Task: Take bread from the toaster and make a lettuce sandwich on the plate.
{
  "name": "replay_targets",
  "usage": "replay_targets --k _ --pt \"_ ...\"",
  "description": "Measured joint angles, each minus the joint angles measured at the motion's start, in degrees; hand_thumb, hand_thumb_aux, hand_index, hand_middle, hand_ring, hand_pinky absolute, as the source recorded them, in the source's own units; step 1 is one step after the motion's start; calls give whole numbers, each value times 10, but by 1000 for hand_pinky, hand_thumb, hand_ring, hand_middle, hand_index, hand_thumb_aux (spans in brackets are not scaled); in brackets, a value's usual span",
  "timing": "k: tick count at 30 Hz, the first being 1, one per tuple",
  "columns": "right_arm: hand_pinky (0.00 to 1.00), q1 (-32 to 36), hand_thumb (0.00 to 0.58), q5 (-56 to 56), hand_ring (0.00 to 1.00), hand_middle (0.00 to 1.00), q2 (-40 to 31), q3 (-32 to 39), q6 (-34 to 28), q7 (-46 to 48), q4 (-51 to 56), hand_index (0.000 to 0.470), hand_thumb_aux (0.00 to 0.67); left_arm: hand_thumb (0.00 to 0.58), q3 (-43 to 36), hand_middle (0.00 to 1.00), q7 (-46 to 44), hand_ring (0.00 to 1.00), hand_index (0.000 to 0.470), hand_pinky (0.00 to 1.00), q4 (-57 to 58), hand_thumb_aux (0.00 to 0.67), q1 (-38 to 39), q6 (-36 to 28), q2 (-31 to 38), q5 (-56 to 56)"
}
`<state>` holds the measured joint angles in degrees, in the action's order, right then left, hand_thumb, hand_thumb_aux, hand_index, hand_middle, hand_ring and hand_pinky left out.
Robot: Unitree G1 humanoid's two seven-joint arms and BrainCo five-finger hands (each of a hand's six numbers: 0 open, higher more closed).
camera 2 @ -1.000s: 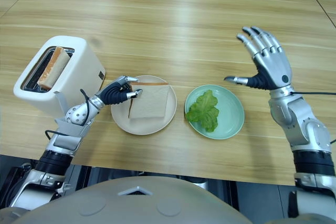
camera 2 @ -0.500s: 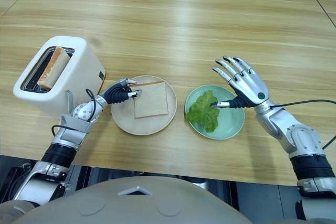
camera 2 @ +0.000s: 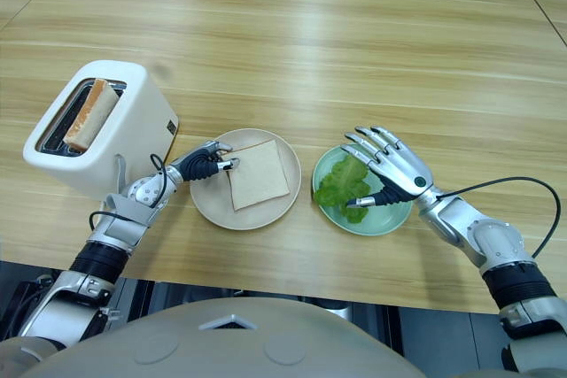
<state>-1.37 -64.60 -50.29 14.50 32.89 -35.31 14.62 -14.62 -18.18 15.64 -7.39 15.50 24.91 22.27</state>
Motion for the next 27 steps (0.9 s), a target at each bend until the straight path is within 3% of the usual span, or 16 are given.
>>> replay_targets --k 1,2,3,9,27 --pt "0 0 0 -4 0 0 -1 7 0 -2 5 0 0 0 -1 1000 0 1000 0 1000 0 0 0 -2 0 1" --pt "0 0 0 -7 0 0 -1 14 0 -4 10 0 0 0 -2 1000 1 1000 0 1000 0 0 0 -5 1 5" --pt "0 1 0 -10 0 0 -2 21 -1 -8 14 0 0 0 -5 0 2 0 0 0 -1 0 0 -8 5 14" --pt "0 9 0 -28 0 0 -7 56 -2 -34 58 0 0 0 -8 0 20 0 0 0 -20 0 5 -33 24 55" --pt "0 62 0 -32 0 0 -4 122 -7 -85 145 0 0 0 12 0 -69 0 0 0 -326 0 126 -84 56 9"
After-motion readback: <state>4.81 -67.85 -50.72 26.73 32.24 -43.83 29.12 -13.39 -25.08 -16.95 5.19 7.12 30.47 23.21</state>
